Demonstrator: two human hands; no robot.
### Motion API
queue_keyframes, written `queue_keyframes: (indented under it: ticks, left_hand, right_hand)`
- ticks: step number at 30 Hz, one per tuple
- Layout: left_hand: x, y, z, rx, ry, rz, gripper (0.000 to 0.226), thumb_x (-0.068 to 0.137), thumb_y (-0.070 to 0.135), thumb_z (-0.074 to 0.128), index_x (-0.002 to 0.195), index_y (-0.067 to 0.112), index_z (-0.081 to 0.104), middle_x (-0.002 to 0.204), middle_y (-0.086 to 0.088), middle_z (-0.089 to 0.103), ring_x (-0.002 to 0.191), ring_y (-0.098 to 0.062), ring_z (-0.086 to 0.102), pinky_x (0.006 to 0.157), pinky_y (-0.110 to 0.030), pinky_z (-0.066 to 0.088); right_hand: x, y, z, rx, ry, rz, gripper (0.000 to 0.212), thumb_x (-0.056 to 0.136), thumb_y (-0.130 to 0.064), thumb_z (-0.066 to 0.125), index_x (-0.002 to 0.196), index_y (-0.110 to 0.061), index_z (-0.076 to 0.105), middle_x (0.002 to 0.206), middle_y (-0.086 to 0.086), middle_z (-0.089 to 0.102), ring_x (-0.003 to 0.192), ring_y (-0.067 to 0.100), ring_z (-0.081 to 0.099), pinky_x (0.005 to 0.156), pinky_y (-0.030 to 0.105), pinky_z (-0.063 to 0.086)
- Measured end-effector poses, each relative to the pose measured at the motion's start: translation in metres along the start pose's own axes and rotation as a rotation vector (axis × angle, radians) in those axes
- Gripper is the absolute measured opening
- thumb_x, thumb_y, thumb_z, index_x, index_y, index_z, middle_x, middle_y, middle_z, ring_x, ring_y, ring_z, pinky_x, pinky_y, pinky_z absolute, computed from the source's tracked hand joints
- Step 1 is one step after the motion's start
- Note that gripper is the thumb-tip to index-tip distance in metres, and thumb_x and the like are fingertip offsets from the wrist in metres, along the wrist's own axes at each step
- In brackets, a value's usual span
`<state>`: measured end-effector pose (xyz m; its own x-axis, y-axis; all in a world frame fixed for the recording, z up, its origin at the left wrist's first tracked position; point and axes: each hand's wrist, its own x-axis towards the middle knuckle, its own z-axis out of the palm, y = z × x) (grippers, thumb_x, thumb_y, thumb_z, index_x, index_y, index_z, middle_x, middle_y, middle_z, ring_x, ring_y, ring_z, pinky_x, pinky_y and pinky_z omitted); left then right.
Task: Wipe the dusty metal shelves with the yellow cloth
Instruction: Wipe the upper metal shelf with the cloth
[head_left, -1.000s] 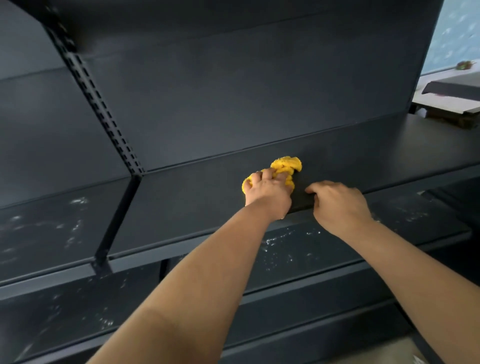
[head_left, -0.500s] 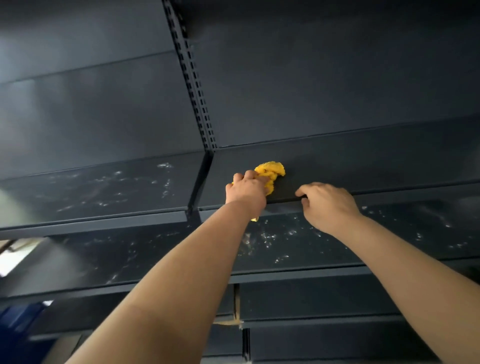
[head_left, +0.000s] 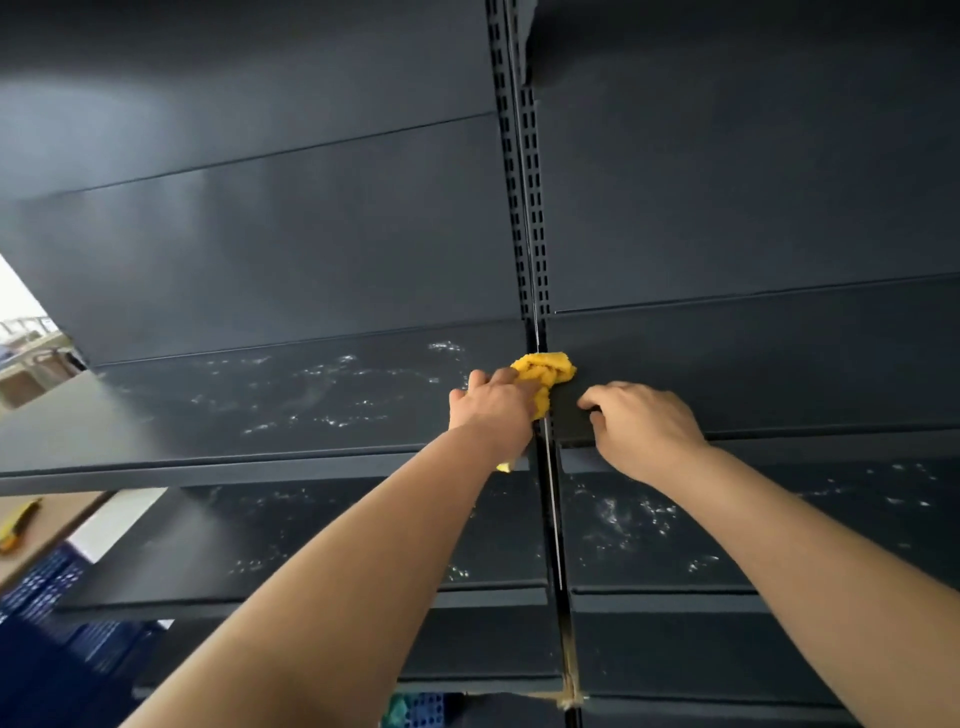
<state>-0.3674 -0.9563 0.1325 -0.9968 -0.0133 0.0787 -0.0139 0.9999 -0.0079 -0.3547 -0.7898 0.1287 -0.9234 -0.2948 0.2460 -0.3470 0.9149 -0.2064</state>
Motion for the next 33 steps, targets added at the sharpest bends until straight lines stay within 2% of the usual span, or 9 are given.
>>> queue_keyframes:
  ticks: [10,16,22,33]
  left_hand:
    - [0.054,-0.025,0.008,-0.011,-0.045,0.036,0.055,0.096,0.023,0.04,0.146,0.039,0.023,0.151,0.002,0.025,0.131,-0.03,0.025,0.099,-0.047,0.031]
    - [0.086,-0.032,0.016,-0.034,-0.035,0.002,0.053,0.096,0.027,0.038,0.145,0.04,0.022,0.153,0.002,0.023,0.132,-0.031,0.024,0.1,-0.048,0.03]
    - [0.115,-0.039,0.018,-0.061,-0.042,-0.06,0.056,0.096,0.029,0.038,0.145,0.045,0.017,0.152,0.003,0.024,0.132,-0.032,0.025,0.102,-0.051,0.028]
    - [0.151,-0.056,0.022,-0.074,-0.018,-0.116,0.054,0.095,0.03,0.042,0.145,0.043,0.023,0.147,0.002,0.03,0.13,-0.029,0.027,0.102,-0.047,0.028]
  right_hand:
    - [0.019,-0.014,0.016,-0.002,0.04,0.088,0.032,0.096,-0.022,0.042,0.124,-0.028,0.058,0.126,-0.004,0.06,0.111,0.021,0.058,0.087,0.038,0.048]
    - [0.037,-0.017,0.023,0.005,0.047,0.043,0.032,0.096,-0.022,0.042,0.123,-0.028,0.059,0.124,-0.005,0.061,0.11,0.019,0.059,0.085,0.036,0.048]
    - [0.064,-0.019,0.025,0.041,-0.023,-0.018,0.033,0.096,-0.019,0.042,0.124,-0.028,0.059,0.129,-0.006,0.059,0.114,0.018,0.057,0.089,0.037,0.048]
    - [0.102,-0.034,0.036,0.075,-0.085,-0.108,0.033,0.097,-0.022,0.045,0.127,-0.024,0.057,0.134,-0.006,0.055,0.119,0.018,0.053,0.093,0.036,0.045]
